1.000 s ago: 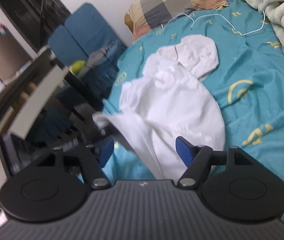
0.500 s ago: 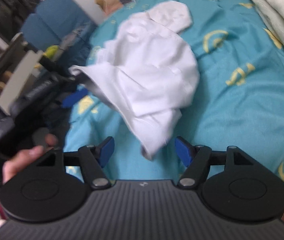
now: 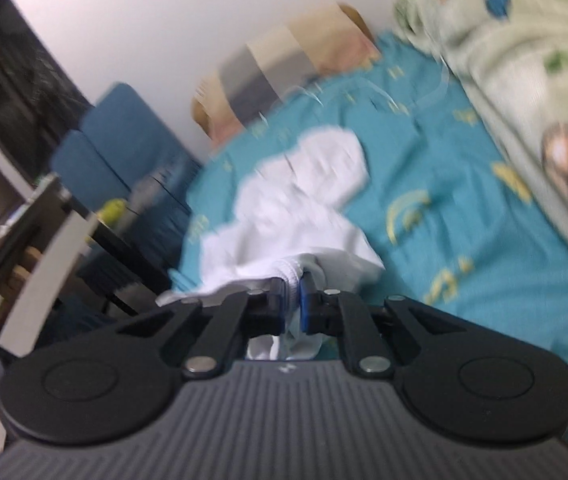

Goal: Fold clothes

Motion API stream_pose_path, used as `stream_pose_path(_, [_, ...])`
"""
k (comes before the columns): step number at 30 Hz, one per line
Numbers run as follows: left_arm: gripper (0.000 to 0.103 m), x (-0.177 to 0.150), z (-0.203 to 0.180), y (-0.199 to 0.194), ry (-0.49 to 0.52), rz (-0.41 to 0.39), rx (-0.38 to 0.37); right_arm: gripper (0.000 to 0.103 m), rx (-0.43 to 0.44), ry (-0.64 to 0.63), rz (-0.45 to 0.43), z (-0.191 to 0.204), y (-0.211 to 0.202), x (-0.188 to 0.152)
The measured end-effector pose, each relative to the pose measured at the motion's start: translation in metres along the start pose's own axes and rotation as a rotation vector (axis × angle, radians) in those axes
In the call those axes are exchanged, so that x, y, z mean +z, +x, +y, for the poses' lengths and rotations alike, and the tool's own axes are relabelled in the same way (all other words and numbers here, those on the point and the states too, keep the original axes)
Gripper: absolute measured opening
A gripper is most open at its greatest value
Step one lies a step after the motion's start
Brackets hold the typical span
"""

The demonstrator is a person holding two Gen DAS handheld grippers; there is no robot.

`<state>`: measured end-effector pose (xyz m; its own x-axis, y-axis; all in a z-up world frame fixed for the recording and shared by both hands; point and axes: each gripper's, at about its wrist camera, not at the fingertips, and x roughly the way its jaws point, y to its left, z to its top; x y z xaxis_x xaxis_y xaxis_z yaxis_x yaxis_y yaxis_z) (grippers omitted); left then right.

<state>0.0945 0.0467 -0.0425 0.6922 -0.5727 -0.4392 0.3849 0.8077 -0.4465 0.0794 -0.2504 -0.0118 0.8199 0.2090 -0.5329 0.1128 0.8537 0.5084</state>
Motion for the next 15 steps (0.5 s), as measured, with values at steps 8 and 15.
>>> stream_pose_path(8, [0.075, -0.002, -0.006, 0.013, 0.026, 0.020, 0.001, 0.010, 0.035, -0.038, -0.053, 0.003, -0.010, 0.012])
stream_pose_path(15, [0.071, -0.002, 0.013, 0.020, -0.084, 0.051, -0.029, 0.010, 0.006, -0.046, -0.020, 0.002, -0.002, 0.003])
